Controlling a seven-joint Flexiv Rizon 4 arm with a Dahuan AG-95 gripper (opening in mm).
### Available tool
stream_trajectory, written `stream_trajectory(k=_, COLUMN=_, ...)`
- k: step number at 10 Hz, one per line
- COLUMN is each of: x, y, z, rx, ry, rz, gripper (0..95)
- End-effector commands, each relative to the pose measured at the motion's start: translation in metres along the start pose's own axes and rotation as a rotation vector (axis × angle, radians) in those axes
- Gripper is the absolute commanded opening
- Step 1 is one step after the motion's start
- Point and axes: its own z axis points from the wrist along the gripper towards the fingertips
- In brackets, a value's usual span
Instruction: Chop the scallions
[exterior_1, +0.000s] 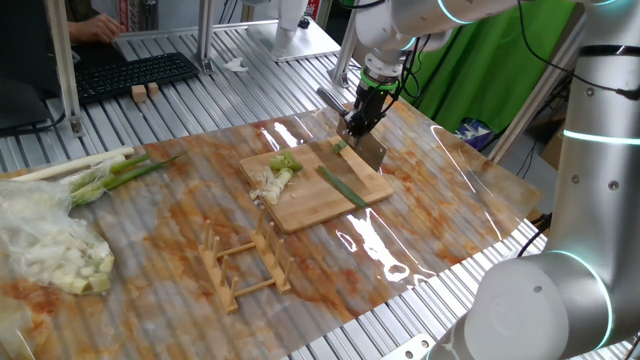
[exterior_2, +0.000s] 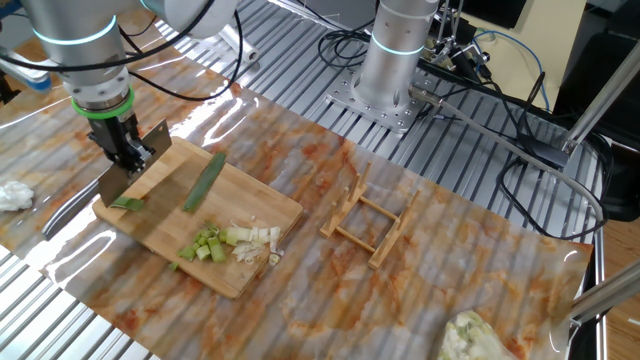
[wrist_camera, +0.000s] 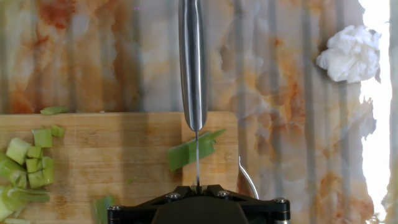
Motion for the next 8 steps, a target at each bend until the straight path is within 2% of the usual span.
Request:
stream_trajectory(k=1, x=0.0015, y=0.0004, z=-0.0011, rx=0.003, ry=-0.004, rz=0.0, gripper=0.0)
stream_trajectory(k=5, x=0.0011, y=0.0016, z=-0.0021, rx=0.003, ry=-0.006, rz=-0.004, gripper=0.0)
stream_trajectory(k=8, x=-0.0008, y=0.0084, z=-0.0069, rx=0.001, ry=-0.006, rz=-0.004, gripper=0.0)
